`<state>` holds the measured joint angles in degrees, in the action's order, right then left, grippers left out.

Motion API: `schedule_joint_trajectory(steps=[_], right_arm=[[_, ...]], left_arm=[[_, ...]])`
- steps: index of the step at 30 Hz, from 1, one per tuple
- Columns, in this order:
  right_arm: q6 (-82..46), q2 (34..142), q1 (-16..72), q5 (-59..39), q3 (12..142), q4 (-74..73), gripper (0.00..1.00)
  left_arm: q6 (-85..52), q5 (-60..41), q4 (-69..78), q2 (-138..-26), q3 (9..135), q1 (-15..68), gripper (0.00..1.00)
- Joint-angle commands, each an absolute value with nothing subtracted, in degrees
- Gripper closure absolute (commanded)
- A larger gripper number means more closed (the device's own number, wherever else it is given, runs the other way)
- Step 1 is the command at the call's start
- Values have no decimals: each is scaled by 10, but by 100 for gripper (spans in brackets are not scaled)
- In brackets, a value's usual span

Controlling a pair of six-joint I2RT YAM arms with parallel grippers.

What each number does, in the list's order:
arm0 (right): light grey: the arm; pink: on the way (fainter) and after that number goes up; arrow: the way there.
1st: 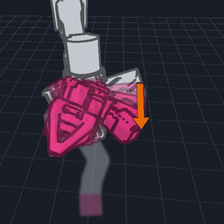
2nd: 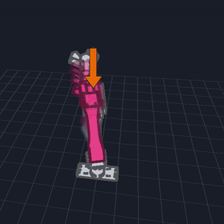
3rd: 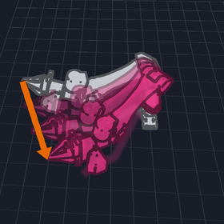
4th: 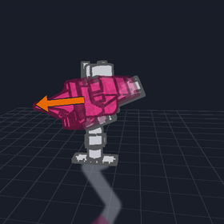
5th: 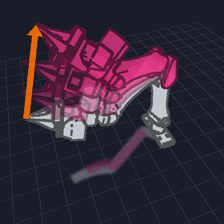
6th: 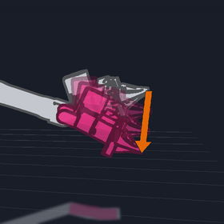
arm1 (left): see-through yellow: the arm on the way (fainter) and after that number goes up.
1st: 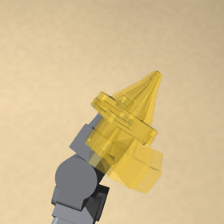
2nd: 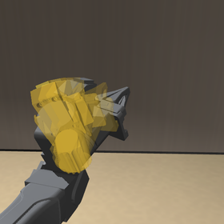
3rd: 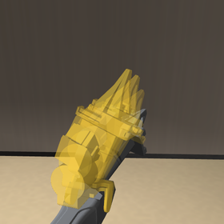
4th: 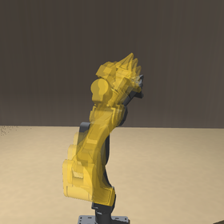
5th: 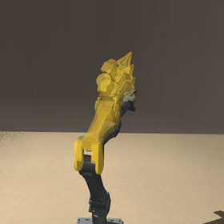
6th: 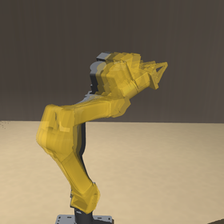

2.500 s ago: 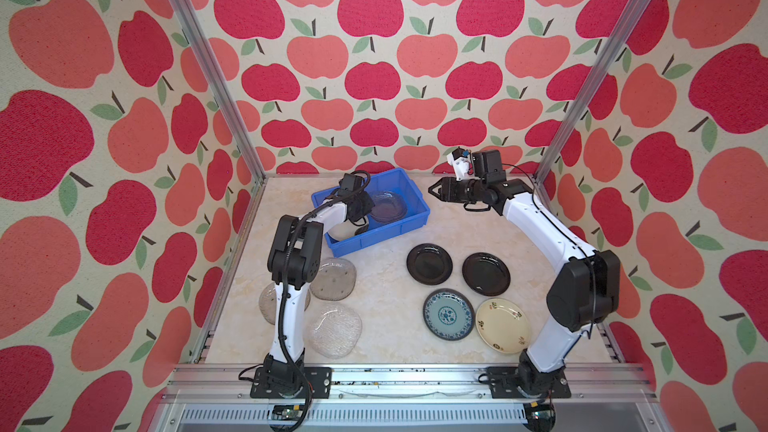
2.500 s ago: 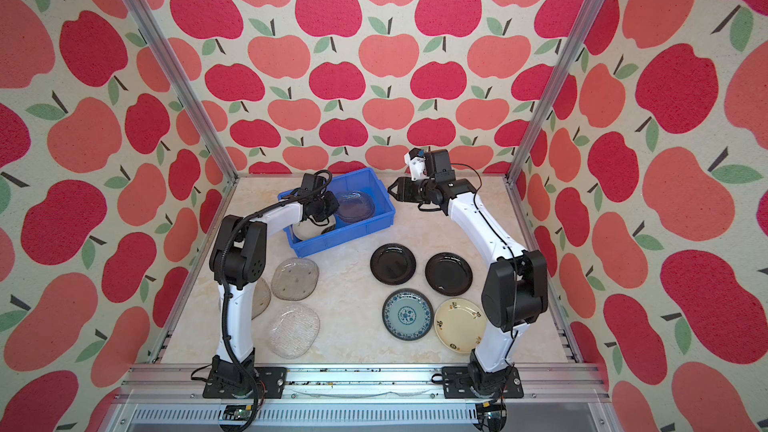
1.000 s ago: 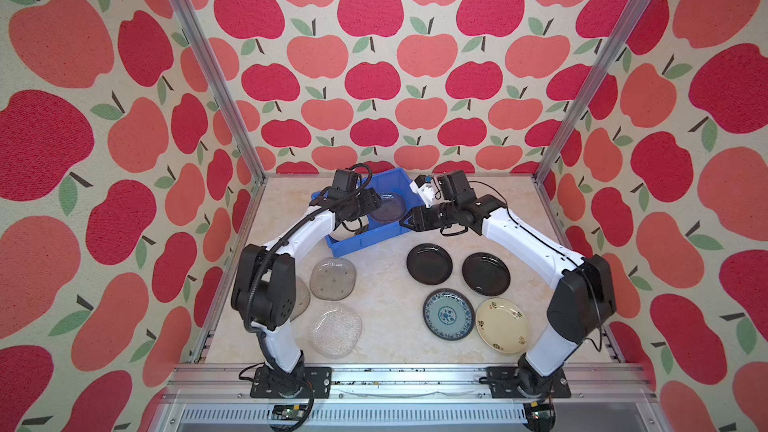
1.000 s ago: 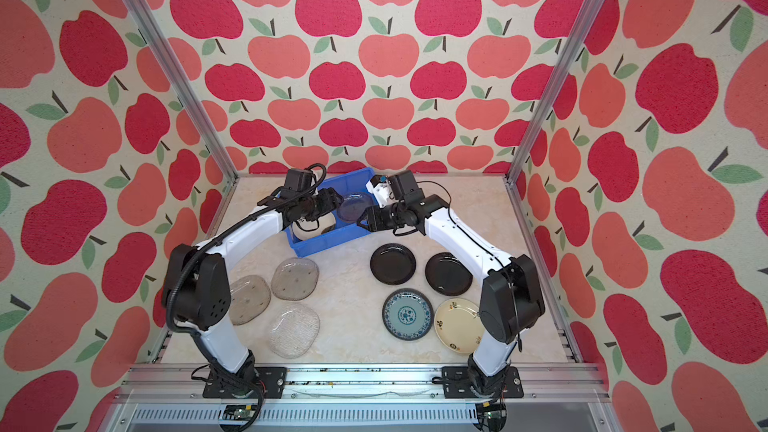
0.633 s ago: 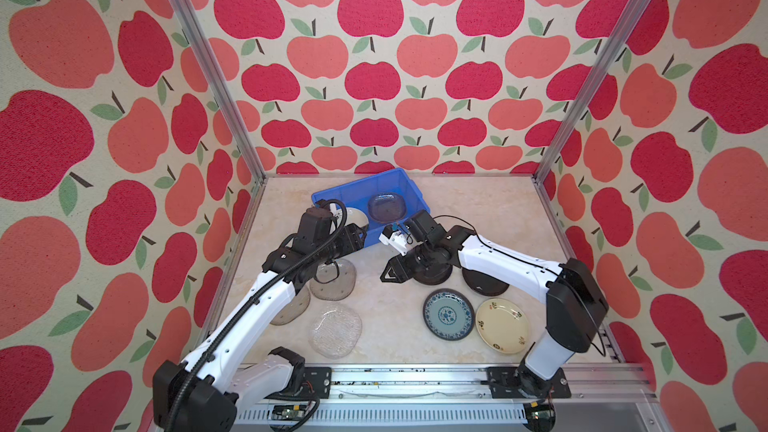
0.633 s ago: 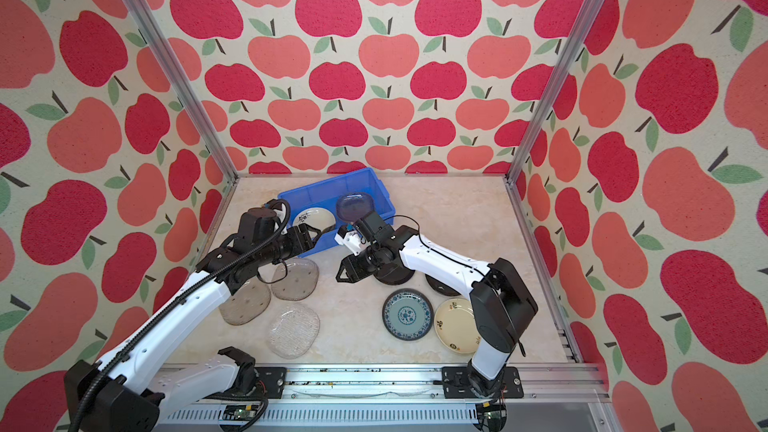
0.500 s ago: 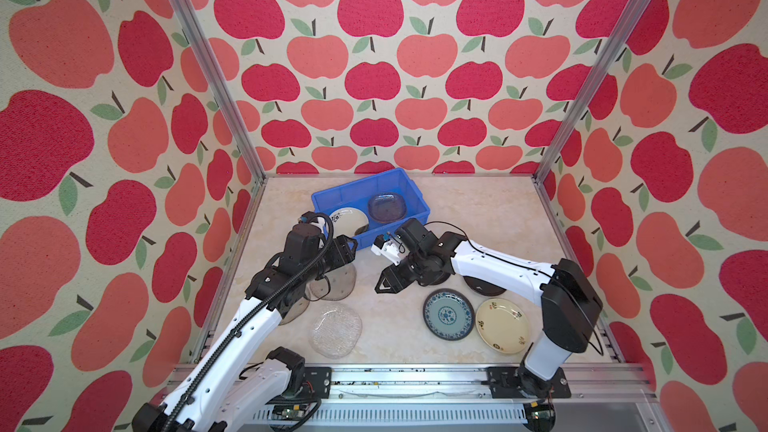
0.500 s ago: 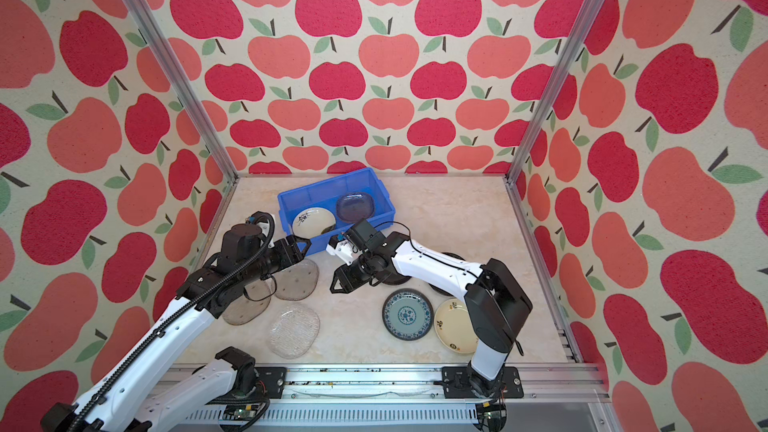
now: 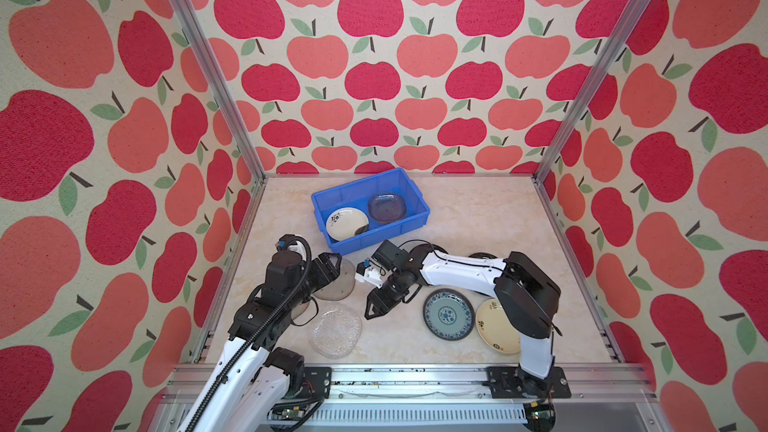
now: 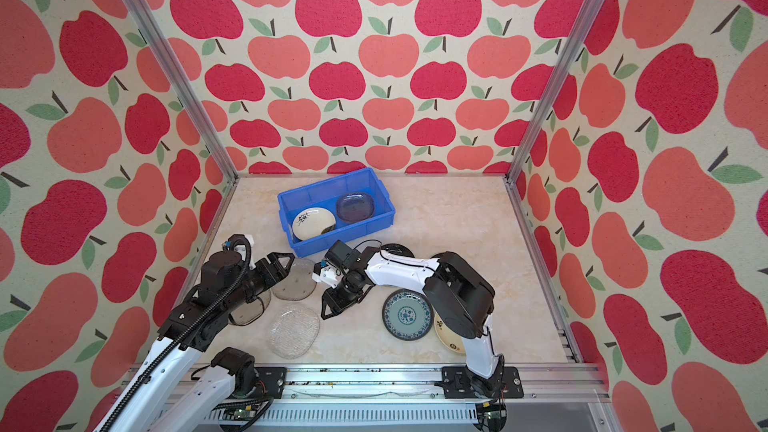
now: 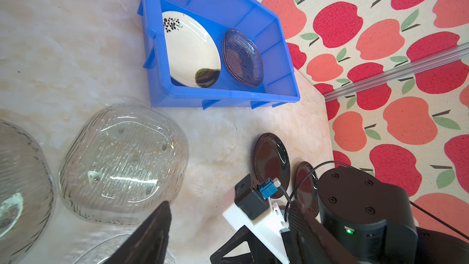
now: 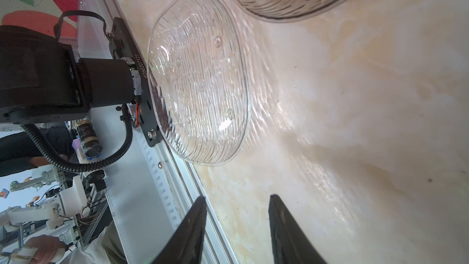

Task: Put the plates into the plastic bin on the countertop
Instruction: 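Move both grippers to a third clear glass plate nearer the robot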

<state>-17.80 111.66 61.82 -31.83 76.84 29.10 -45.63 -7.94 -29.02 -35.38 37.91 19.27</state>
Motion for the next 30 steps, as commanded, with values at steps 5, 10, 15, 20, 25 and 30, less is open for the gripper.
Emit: schedule_joint_trajectory(steps=[5, 10, 15, 20, 25, 30], right_arm=[[-172, 1180, 631, -350, 824, 285, 57], [-170, 1210, 631, -348, 846, 283, 60], [-161, 1232, 631, -356, 870, 302, 65], [-156, 1245, 629, -356, 883, 317, 68], [-152, 1256, 629, -357, 893, 330, 71], [-150, 1268, 631, -351, 899, 339, 73]], left_arm=[[-481, -94, -280, -327, 342, 176, 24], [-474, -94, -288, -320, 335, 170, 24], [-462, -105, -297, -316, 335, 151, 24], [-463, -110, -296, -310, 321, 139, 24], [-449, -99, -316, -303, 324, 135, 24], [-449, -98, -324, -289, 319, 129, 24]])
